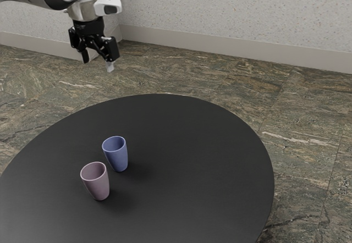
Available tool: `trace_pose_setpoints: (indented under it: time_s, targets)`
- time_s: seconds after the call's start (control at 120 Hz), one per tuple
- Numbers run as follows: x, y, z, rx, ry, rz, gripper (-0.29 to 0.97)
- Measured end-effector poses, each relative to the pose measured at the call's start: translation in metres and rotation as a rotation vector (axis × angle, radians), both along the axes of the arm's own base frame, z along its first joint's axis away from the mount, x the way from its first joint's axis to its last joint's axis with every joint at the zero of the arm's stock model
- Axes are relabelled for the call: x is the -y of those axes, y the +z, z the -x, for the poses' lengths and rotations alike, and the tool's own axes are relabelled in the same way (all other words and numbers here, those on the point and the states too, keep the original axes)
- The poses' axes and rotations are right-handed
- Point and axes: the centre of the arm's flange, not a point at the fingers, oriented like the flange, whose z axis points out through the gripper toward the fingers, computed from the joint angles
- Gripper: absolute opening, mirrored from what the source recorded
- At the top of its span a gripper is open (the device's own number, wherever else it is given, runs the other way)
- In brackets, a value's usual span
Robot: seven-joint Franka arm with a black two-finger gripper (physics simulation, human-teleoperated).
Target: Place the left cup onto the right cup
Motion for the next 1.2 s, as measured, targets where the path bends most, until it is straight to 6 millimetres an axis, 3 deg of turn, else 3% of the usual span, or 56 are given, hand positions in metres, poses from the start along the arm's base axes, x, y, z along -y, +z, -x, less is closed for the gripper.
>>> trace_pose_setpoints:
  time_s: [0.258, 0.692, 0.808, 1.2]
  targets:
    - [0.004, -0.003, -0.005, 0.017, -0.022, 0.003, 0.68]
    - [0.066, -0.042, -0.007, 0.002, -0.049, 0.013, 0.68]
    - [0.079, -0.061, -0.005, -0.019, -0.029, 0.013, 0.68]
    - [0.081, -0.094, -0.009, -0.022, 0.163, 0.021, 0.68]
